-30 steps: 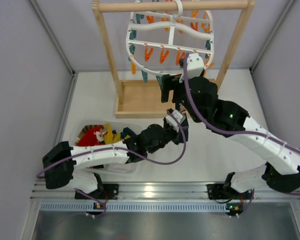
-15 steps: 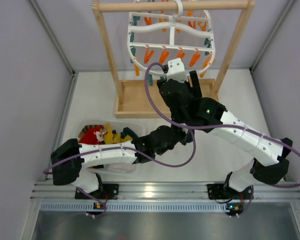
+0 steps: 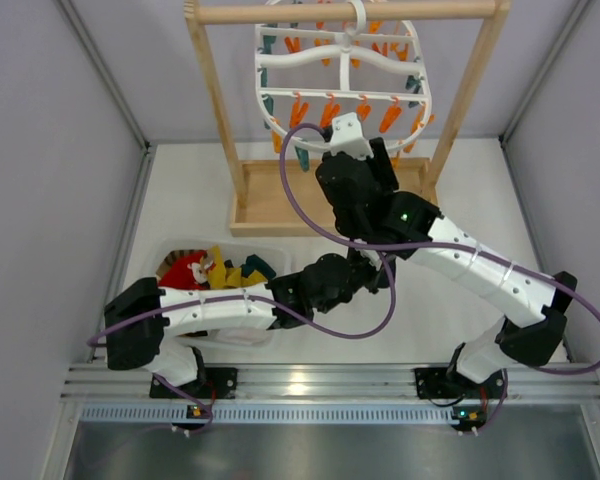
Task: Remove the socks clipped to the hanger
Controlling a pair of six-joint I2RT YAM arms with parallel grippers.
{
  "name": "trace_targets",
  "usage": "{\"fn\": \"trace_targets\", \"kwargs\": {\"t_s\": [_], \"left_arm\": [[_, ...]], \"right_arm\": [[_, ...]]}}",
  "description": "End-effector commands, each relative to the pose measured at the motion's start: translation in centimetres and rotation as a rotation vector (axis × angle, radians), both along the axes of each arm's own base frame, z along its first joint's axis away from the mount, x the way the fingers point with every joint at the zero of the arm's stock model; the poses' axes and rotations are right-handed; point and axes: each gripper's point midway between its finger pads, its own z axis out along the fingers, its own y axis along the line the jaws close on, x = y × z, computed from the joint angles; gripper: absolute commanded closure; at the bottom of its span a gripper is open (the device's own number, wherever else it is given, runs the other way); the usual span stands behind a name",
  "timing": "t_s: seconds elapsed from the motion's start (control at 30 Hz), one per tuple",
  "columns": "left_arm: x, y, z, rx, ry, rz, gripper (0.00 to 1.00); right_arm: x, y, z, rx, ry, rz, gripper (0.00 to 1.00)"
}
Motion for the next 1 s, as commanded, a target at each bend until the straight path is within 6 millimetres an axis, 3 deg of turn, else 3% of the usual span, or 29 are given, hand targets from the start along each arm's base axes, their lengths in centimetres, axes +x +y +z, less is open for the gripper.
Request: {"fn": "trace_targets", "kwargs": {"t_s": [0.0, 0.03, 0.17, 0.23, 0.27, 0.43, 0.57, 0.6, 0.67, 0.7, 0.73, 0.8, 0.9, 0.97], "left_arm": [[-1.5, -1.4, 0.4, -0.016, 0.005, -0.063, 1.0], [-1.5, -1.4, 0.3, -0.015, 0.005, -0.062, 1.0], [-1.5, -1.2, 0.1, -0.013, 0.01, -0.055, 1.0], [-1.4, -1.0, -0.3, -0.005, 0.013, -0.048, 1.0], [-1.4, -0.9, -0.6, -0.003, 0.02, -0.044, 1.0], [-2.0, 0.3, -3.5, 0.008, 0.1, -0.035, 1.0], [-2.0, 2.8, -3.9, -0.038, 0.16, 0.034, 1.0], [-1.8, 4.7, -3.3, -0.062, 0.165, 0.084, 1.0], [-1.7, 6.7, -2.8, -0.086, 0.191, 0.14, 1.0], [-1.0, 8.8, -4.2, -0.021, 0.199, 0.227, 1.0], [-0.9, 10.3, -2.9, -0.043, 0.194, 0.261, 1.0], [-0.1, 13.8, -4.1, 0.034, 0.189, 0.393, 1.0], [0.4, 17.6, -3.5, 0.033, 0.208, 0.493, 1.0], [0.8, 20.5, -3.6, 0.046, 0.22, 0.563, 1.0]], "right_arm": [[0.6, -0.3, 1.3, 0.027, -0.057, -0.039, 0.45], [0.7, -0.2, 1.4, 0.032, -0.064, -0.042, 0.48], [0.9, 0.0, 1.3, 0.02, -0.064, -0.046, 0.73], [0.8, 0.0, 1.3, 0.022, -0.065, -0.044, 0.75], [0.8, 0.0, 1.4, 0.026, -0.067, -0.043, 0.83], [0.7, 0.0, 1.3, 0.037, -0.07, -0.03, 0.86], [0.4, -0.1, 1.1, 0.064, -0.064, 0.003, 0.77], [0.3, -0.1, 0.8, 0.064, -0.059, 0.012, 0.73], [-0.1, -0.3, 1.0, 0.085, -0.057, 0.041, 0.65], [-0.2, -0.4, 0.7, 0.092, -0.054, 0.048, 0.61], [-0.4, -0.2, 0.7, 0.108, -0.051, 0.073, 0.52], [-1.0, -0.5, 0.8, 0.165, -0.049, 0.098, 0.44], [-2.2, 0.0, 0.3, 0.261, -0.025, 0.191, 0.31], [-3.1, 0.1, 0.6, 0.322, -0.029, 0.258, 0.15]]}}
